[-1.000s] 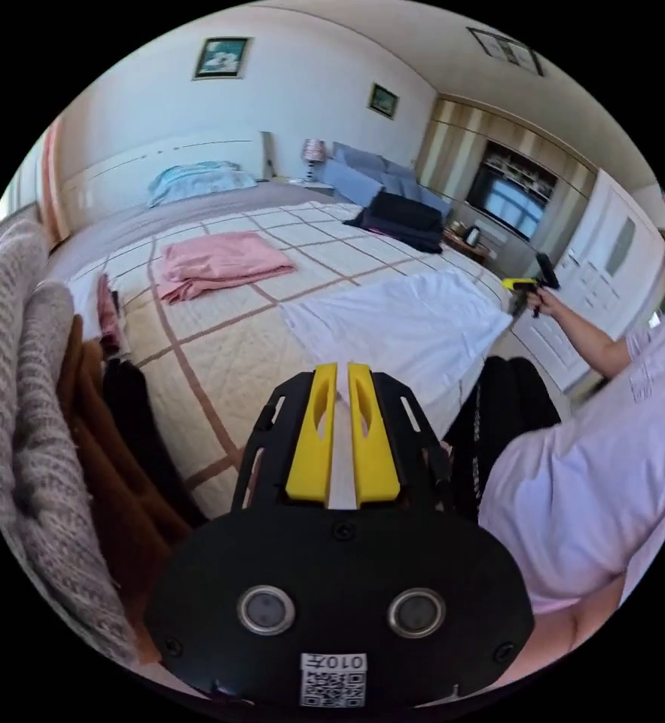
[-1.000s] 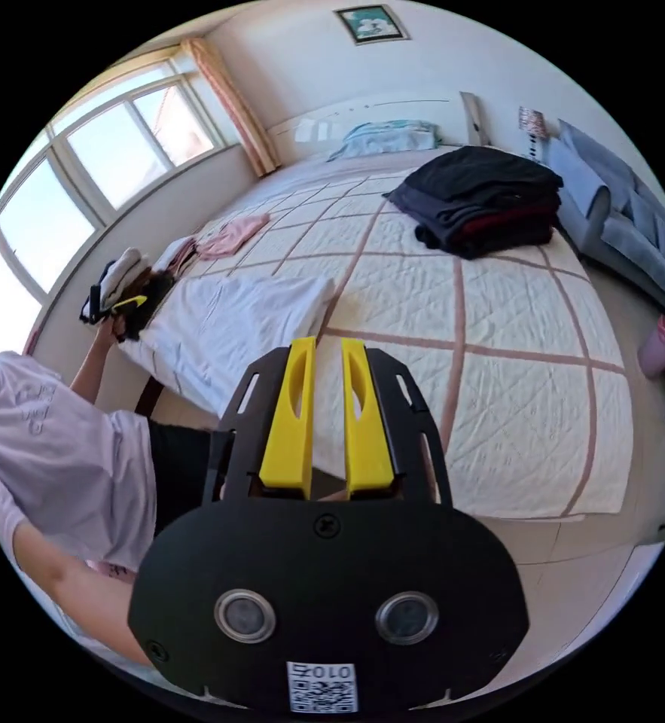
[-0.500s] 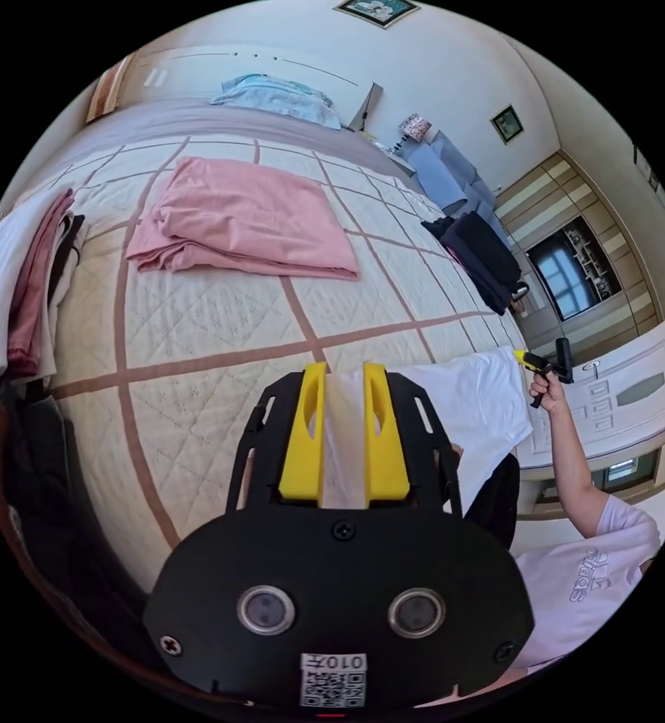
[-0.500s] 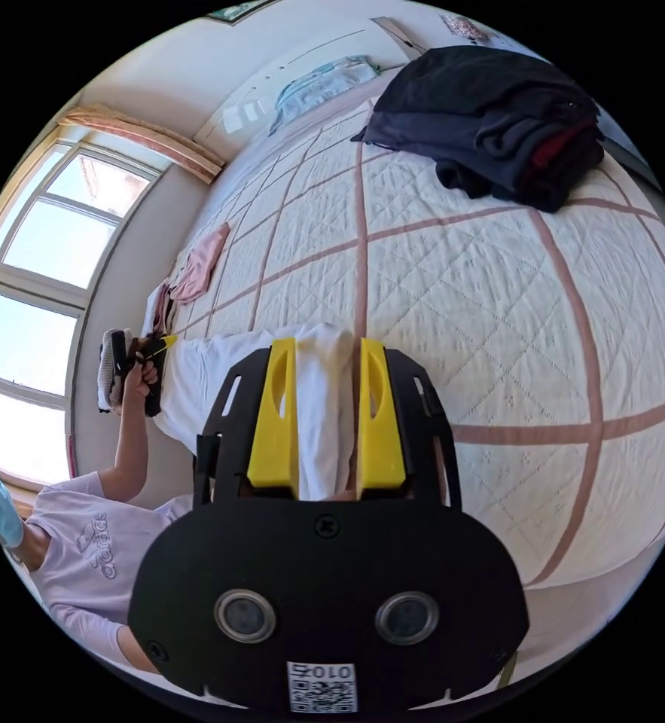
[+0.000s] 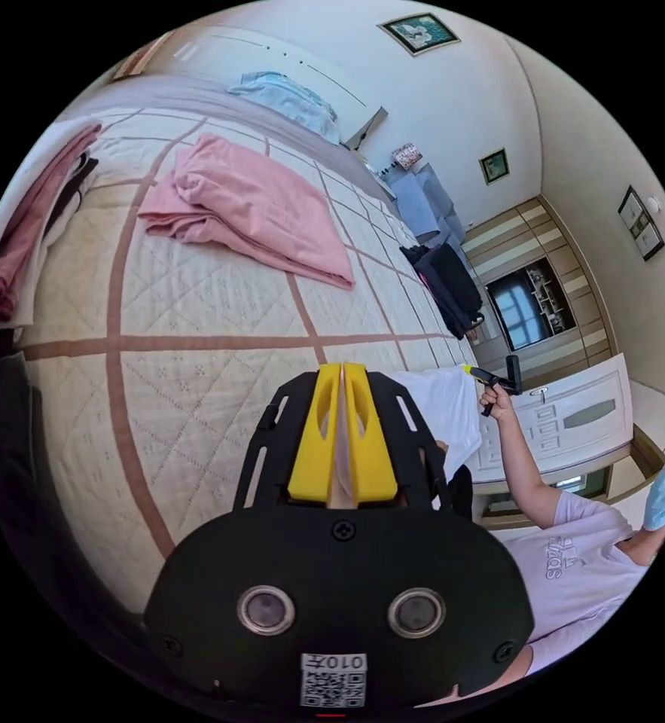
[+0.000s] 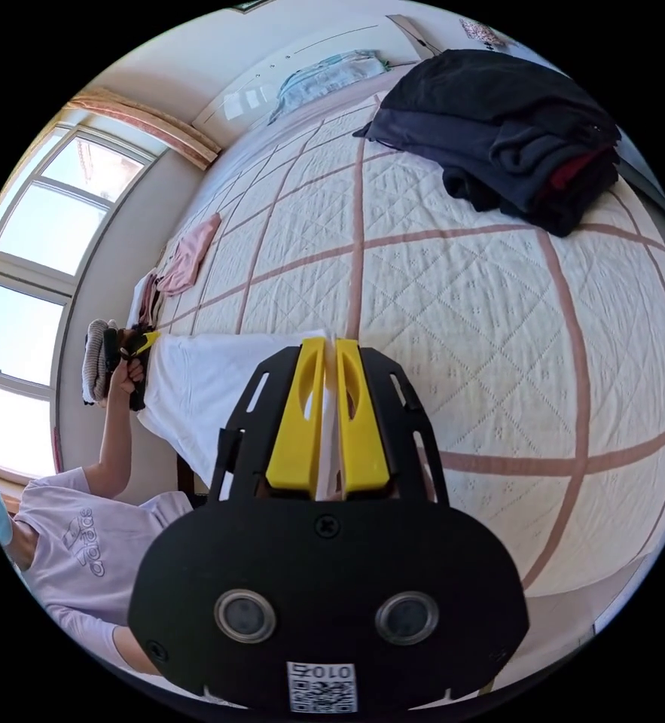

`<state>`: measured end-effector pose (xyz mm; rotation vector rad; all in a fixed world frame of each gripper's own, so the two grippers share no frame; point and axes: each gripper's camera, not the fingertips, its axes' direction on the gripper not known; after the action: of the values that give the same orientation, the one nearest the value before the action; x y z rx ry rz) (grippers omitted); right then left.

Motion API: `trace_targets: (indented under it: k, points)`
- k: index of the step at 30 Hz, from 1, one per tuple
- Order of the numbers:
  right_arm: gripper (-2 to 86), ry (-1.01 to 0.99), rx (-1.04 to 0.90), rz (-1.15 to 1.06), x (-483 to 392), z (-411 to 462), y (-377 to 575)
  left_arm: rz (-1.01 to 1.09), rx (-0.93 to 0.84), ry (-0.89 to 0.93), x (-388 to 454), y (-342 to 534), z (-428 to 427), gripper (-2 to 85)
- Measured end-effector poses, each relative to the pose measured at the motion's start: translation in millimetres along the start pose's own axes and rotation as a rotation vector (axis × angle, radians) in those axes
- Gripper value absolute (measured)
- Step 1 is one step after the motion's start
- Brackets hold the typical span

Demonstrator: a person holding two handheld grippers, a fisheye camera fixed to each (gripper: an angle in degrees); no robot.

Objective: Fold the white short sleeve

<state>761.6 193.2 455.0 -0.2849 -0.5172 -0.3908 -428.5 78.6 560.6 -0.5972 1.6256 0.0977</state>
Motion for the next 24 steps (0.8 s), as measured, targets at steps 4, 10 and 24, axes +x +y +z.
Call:
trace_targets:
  k: [4,10,24]
  points:
    - [4.4,-0.072,0.057,0.012,9.2,-3.2,10.0,-0.011,-0.013,-0.086,6.0,-0.8,-1.0,4.4]
    - [7.0,-0.075,0.079,-0.011,7.8,-5.5,19.5,0.013,-0.095,-0.063,13.2,-10.2,17.7,4.5]
    - [4.4,0.036,0.015,-0.023,-26.6,14.0,-9.1,0.032,0.086,-0.108,38.3,18.7,5.4,0.7]
